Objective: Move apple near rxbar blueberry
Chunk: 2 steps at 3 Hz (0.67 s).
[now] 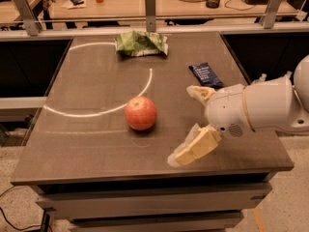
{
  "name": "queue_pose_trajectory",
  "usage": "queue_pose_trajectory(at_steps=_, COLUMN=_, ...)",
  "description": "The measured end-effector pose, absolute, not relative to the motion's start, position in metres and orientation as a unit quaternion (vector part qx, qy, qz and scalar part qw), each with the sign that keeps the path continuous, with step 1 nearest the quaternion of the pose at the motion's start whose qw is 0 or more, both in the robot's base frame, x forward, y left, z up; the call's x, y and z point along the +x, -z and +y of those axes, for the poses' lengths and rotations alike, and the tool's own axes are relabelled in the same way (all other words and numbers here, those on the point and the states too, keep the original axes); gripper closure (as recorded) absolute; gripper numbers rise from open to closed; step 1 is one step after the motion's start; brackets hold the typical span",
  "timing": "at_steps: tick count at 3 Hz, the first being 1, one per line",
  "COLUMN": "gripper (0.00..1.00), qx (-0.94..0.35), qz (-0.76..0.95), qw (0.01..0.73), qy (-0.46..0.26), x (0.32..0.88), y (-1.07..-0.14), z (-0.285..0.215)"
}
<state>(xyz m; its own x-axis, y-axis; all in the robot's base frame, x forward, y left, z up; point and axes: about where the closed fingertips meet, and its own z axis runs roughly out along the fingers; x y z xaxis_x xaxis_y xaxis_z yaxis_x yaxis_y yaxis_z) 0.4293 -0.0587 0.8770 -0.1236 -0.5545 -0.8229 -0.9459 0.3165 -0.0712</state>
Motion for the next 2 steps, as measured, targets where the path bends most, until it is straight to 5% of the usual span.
queue_pose_trajectory(at_steps=2, gripper=0.0, qx=-0.506, qz=0.711, qw=0.422, qy=-0.245, x=0.441, y=-0.876, z=-0.03)
